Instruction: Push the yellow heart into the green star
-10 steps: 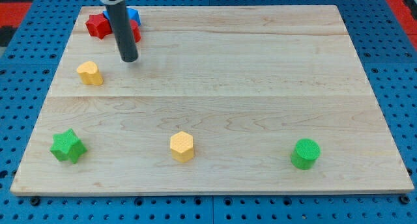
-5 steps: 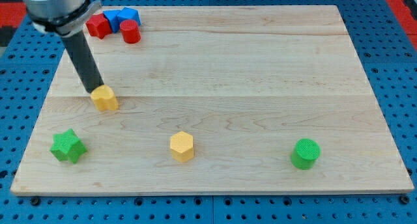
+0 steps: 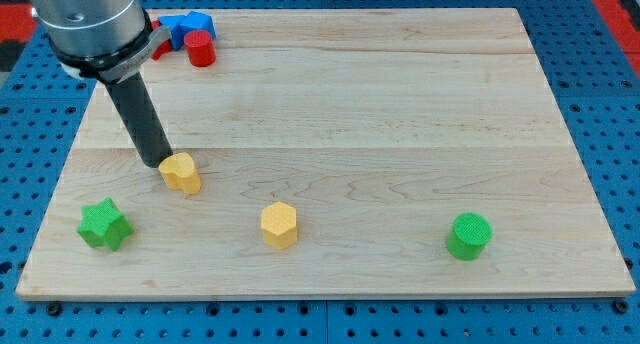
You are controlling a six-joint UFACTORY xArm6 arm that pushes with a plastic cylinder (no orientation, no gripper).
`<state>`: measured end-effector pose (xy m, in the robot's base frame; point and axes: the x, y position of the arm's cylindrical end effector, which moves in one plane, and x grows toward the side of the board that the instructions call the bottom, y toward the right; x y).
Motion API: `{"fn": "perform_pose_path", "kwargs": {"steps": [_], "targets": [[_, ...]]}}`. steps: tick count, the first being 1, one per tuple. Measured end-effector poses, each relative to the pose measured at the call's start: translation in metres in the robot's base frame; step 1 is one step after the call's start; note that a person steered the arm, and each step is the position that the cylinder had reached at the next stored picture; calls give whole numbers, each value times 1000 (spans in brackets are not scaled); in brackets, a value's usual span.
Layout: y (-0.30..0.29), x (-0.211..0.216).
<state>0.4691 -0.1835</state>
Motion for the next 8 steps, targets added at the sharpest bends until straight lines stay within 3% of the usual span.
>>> {"fn": "perform_pose_path", "kwargs": {"steps": [3,6,8], "targets": [[37,15],[161,29],[63,42]]}}
